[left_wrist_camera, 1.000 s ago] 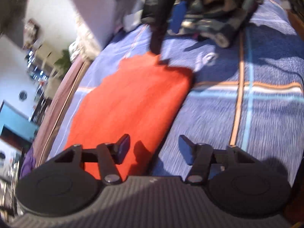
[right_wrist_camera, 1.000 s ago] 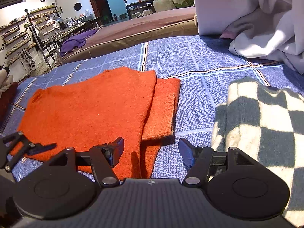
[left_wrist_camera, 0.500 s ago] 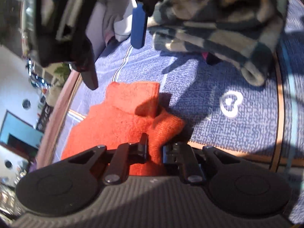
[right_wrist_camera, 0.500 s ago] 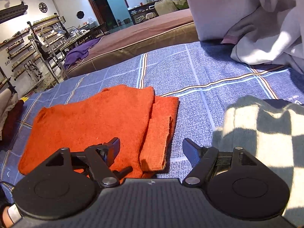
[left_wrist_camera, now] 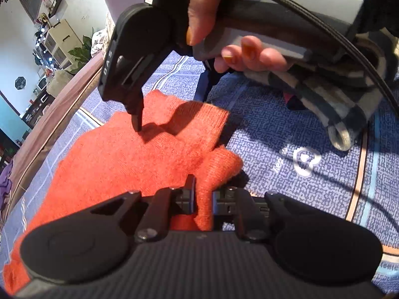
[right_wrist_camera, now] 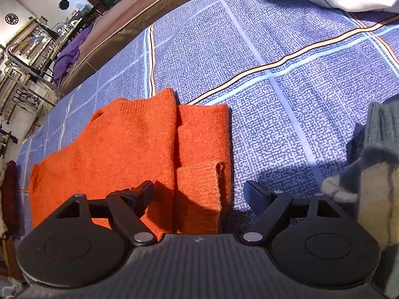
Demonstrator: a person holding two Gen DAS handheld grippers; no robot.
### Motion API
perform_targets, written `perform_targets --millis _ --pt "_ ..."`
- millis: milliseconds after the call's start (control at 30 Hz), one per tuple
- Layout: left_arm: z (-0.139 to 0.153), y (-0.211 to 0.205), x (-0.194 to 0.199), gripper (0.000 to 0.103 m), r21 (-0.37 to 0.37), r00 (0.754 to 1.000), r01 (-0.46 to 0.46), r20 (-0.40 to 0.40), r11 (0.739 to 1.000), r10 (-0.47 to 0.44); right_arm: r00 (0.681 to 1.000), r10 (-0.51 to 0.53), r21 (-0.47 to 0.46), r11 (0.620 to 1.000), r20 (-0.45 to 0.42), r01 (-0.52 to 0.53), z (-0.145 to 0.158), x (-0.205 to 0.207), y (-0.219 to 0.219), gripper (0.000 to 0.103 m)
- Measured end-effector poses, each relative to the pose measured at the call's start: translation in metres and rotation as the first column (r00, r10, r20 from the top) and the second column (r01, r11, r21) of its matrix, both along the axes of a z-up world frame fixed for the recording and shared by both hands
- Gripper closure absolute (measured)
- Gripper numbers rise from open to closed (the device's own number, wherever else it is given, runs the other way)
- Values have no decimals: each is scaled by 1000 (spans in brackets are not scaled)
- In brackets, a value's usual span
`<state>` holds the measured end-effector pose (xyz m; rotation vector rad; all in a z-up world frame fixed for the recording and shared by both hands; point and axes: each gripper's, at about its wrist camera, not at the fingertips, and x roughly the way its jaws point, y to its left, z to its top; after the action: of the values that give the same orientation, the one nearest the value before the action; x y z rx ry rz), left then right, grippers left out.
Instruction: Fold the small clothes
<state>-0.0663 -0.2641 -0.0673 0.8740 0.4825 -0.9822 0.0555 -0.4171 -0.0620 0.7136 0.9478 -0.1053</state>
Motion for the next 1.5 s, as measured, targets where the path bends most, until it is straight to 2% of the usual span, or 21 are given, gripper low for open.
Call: perform_targets --millis 167,300,433,533,567,600,700,767,833,867,933,1000,1067,1133,1167,1300,1367,1400,1433,1467,1500 --pt "-1 1 1 91 -11 1000 -13 -22 1000 13 999 1 81 997 39 -4 -3 -1 -1 0" --pt "0 1 5 91 -8 1000 -13 -26 1000 13 997 -16 96 995 69 9 -2 5 1 0" --pt "-1 0 11 91 -12 999 -21 -38 1000 20 995 -40 171 985 86 25 -5 17 2 0" --pt "-1 0 15 91 -22 998 -31 -54 999 30 995 -27 172 985 91 11 -4 23 5 0" --pt "-1 0 17 91 -29 997 -38 -64 999 36 996 -12 164 986 87 -3 -4 25 6 30" --pt "0 1 22 91 -44 995 -51 -83 998 47 997 5 166 986 77 -18 -6 26 6 64" --pt "11 12 34 95 -112 984 -114 -151 987 97 996 -29 213 977 79 11 -10 17 -3 70" --pt "26 32 43 96 -196 971 -181 -193 964 143 993 -18 181 983 113 -3 3 9 -1 73" --pt "47 64 55 96 -290 947 -274 -247 917 204 985 33 155 986 167 -60 24 9 10 74" --pt "57 84 60 97 -338 932 -325 -271 883 239 981 35 192 979 189 -72 34 14 16 74" --pt "76 130 72 97 -417 892 -434 -323 799 316 970 32 285 953 239 -102 52 21 29 74" --pt "94 187 82 97 -482 835 -546 -378 685 400 957 59 323 934 284 -154 71 36 53 74" --pt "107 235 86 97 -514 780 -626 -402 587 479 939 110 358 905 327 -231 89 62 97 75" --pt "108 277 89 97 -505 718 -692 -407 517 564 919 168 417 852 358 -318 96 88 143 75" --pt "105 295 90 97 -495 686 -721 -412 485 599 906 213 412 836 366 -363 100 100 173 75" --pt "80 349 98 96 -424 535 -837 -502 346 679 880 355 354 816 316 -457 92 141 273 75" --pt "60 373 106 92 -373 449 -888 -575 269 684 850 444 272 813 282 -515 84 151 311 71" --pt "52 380 107 84 -352 410 -907 -607 232 681 840 475 221 818 263 -532 80 152 324 61" --pt "45 389 109 68 -339 383 -918 -635 203 671 836 487 186 824 254 -536 78 152 332 55" --pt "41 396 108 57 -337 369 -924 -655 182 659 833 482 159 831 270 -533 78 149 330 42" --pt "37 404 105 35 -342 359 -926 -678 157 642 828 473 139 837 302 -529 81 145 324 18"
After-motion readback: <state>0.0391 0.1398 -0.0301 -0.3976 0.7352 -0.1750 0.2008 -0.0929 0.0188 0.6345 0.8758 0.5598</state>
